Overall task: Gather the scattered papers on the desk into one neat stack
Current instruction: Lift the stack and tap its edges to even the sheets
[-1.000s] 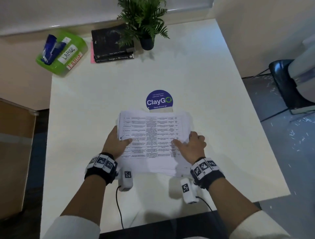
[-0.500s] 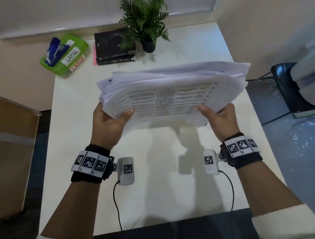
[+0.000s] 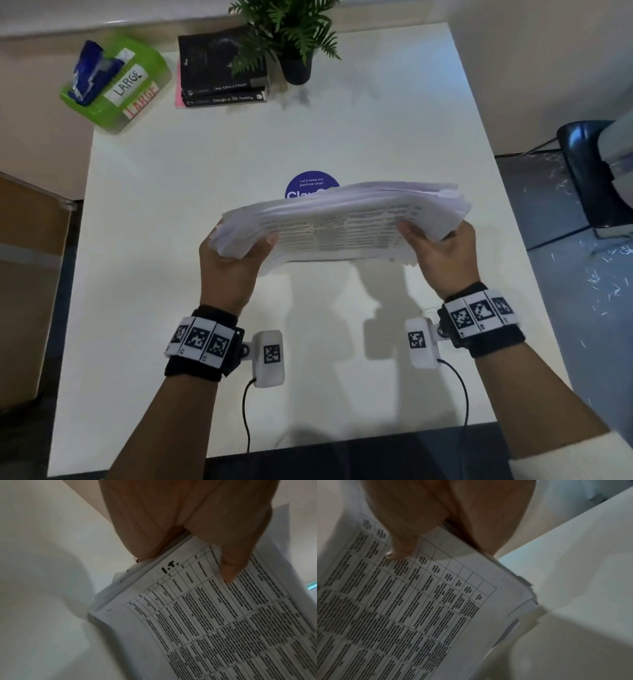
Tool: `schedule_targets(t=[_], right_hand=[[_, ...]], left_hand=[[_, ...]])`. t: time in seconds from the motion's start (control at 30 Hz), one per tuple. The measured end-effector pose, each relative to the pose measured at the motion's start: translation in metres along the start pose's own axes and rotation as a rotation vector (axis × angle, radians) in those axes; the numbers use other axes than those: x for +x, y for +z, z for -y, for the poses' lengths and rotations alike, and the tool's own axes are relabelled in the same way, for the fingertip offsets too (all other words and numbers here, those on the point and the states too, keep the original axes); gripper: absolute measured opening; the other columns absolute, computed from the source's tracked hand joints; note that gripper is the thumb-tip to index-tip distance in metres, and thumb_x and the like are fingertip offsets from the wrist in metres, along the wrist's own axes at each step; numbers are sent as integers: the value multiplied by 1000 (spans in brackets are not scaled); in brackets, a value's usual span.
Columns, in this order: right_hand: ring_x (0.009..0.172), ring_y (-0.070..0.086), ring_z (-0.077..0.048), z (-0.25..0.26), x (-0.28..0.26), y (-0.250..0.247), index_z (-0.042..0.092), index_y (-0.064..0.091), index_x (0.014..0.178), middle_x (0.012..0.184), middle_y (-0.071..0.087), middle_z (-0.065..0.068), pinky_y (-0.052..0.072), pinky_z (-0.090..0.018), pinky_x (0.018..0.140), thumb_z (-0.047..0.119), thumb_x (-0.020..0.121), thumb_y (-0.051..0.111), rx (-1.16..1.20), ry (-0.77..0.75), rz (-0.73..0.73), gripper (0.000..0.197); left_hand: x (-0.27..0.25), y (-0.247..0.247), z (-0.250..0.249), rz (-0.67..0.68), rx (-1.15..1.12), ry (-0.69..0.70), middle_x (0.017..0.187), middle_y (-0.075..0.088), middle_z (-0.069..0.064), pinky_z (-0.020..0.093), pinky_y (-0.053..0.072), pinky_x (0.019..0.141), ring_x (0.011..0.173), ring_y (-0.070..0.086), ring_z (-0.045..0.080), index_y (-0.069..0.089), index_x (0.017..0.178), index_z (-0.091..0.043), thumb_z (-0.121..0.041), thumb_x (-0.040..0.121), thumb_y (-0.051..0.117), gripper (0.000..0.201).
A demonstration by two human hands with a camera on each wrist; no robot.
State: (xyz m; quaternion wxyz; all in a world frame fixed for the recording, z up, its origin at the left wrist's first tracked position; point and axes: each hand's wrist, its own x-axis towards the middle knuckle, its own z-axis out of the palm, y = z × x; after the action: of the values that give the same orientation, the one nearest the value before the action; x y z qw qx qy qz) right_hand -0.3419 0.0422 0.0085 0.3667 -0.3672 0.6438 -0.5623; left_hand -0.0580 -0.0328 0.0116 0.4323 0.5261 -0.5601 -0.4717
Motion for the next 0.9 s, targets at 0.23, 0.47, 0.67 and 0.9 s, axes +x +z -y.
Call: schedule_targets(t=[0.23,0.47,0.67,0.9], right_hand=[[105,69,-19,-16,-10,-17,7,59,119,108,72,-10,57,-29,89,6,62,86,-18,19,84,63],[89,71,-1,-12,-17,2,31,74,94,90,75,19,54,-18,80,15,76,79,39,-11,29,25],[86,69,-4,-21,-21,-13,18,66,98,87,74,16,54,-20,78,-1,74,76,66,3,6,32],[79,68,-5,5,-11,-12,9,68,94,81,73,15,55,-22,73,-13,78,69,49,-39,-61,28]], left_hand=[[-16,0,18,110,118,-55,106,68,8,22,52,89,96,66,5,60,111,-4,-24,69,87,53],[-6,11,7,46,77,-63,102,70,-1,26,50,85,93,66,6,65,108,-3,-33,69,70,50],[-18,5,6,44,32,6,90,69,-17,30,52,79,84,64,6,65,95,-33,-21,62,63,35],[-22,14,-12,-82,-1,63,80,70,-21,22,52,71,76,64,0,66,83,-34,-2,70,64,35]])
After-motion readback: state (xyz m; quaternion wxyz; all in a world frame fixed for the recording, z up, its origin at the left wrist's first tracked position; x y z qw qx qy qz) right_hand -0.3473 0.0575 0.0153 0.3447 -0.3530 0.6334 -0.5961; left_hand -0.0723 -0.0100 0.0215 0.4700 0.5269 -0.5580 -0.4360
